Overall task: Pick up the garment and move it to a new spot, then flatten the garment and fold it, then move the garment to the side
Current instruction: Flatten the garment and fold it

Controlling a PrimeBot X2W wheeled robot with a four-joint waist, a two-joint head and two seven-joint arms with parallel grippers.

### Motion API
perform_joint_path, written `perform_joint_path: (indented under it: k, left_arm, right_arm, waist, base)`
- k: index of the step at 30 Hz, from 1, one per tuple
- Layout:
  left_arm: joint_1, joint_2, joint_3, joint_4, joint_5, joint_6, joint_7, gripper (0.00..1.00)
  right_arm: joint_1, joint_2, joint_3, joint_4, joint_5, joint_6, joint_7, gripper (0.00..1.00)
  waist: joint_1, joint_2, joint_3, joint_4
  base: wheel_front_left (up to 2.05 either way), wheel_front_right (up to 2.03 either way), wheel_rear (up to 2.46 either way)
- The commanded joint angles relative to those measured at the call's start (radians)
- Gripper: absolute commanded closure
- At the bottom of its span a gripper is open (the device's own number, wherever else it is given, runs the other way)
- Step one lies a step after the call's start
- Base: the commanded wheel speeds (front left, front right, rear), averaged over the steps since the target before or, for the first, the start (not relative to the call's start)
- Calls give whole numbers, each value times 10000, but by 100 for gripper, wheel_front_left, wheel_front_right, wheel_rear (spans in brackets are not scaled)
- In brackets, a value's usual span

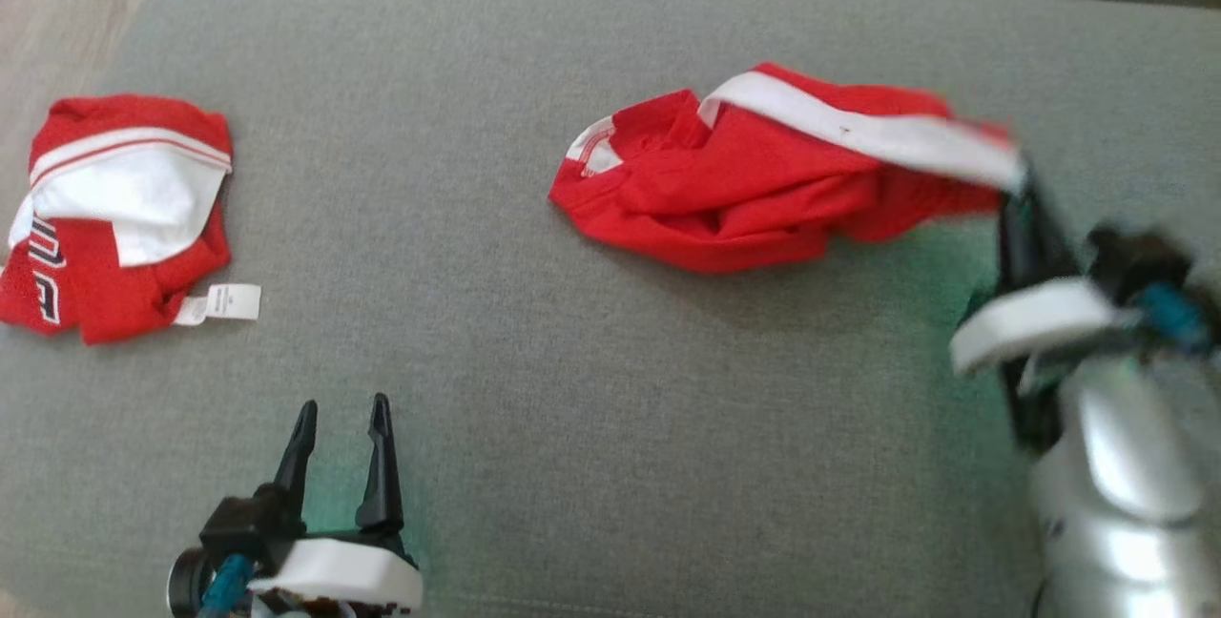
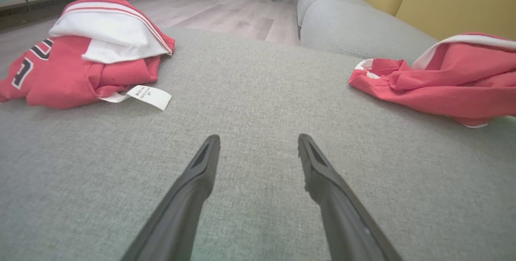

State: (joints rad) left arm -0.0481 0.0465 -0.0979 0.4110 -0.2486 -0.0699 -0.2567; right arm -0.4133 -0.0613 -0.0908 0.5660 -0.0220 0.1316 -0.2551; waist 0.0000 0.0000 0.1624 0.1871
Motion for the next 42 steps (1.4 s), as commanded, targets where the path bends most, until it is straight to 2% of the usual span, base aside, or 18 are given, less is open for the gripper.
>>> perform_joint_path:
  k: [1, 5, 9, 13, 17, 20, 24, 28, 32, 37, 38, 39, 40, 41, 42]
  left_arm:
    - [-325, 38, 254, -304, -102, 74, -51, 0]
    - [-119, 38, 208, -235, -140, 100, -51, 0]
    - [100, 38, 75, -104, -193, 87, -51, 0]
    - [199, 38, -142, -47, -293, 110, -51, 0]
    - [257, 38, -371, 15, -427, 121, -51, 0]
    - [370, 38, -509, 80, -489, 138, -51, 0]
    - [510, 38, -503, 134, -450, 149, -51, 0]
    - [591, 38, -306, 100, -385, 153, -51, 0]
    - [624, 37, -188, 66, -295, 120, -51, 0]
    - [497, 37, -180, 12, -220, 70, -51, 0]
    - [462, 37, -182, 2, -199, 59, -51, 0]
    - [419, 37, -182, -4, -173, 50, -51, 0]
    - [419, 37, -182, -4, -173, 50, -51, 0]
    - [374, 37, -170, -9, -152, 42, -51, 0]
    - [334, 37, -162, -10, -124, 32, -51, 0]
  right_arm:
    - [-778, -119, 184, -561, -102, -9, -67, 100]
    - [-1938, -556, 364, -1676, -293, -9, -67, 100]
    - [-3203, -920, 1173, -1936, -200, -9, -67, 100]
    - [-4330, -1019, 2337, -1348, -120, -9, -67, 100]
    - [-5095, -799, 3455, -474, -23, -9, -67, 100]
    - [-5468, -579, 3739, -44, 124, -9, -67, 100]
    - [-5721, -407, 3381, 23, 190, -9, -67, 100]
    - [-5215, -681, 2748, 227, -45, -9, -67, 100]
    - [-3856, -1116, 2141, 353, -164, -9, -67, 100]
    - [-1253, -1522, 1101, 449, -297, -9, -67, 100]
    - [-744, -1528, 896, 455, -378, -9, -67, 88]
    - [-289, -1501, 713, 437, -473, -9, -67, 13]
    - [-289, -1501, 713, 437, -473, -9, -67, 13]
    - [134, -1431, 536, 418, -561, -9, -67, 0]
    - [490, -1340, 391, 365, -666, -9, -67, 0]
  waist:
    - [0, 0, -149, -57]
    - [0, 0, -599, -123]
    - [0, 0, -1077, -57]
    - [0, 0, -1397, 205]
    - [0, 0, -1534, 618]
    - [0, 0, -1586, 891]
    - [0, 0, -1559, 1028]
    - [0, 0, -1532, 883]
    - [0, 0, -1439, 513]
    - [0, 0, -1258, -50]
    - [0, 0, -1212, -189]
    - [0, 0, -1166, -311]
    - [0, 0, -1166, -311]
    - [0, 0, -1128, -447]
    - [0, 0, -1098, -585]
  base:
    - [0, 0, 0]
    - [0, 0, 0]
    - [0, 0, 0]
    - [0, 0, 0]
    - [0, 0, 0]
    - [0, 0, 0]
    - [0, 0, 0]
    - [0, 0, 0]
    - [0, 0, 0]
    - [0, 0, 0]
    - [0, 0, 0]
    - [0, 0, 0]
    - [0, 0, 0]
    - [0, 0, 0]
    - [0, 0, 0]
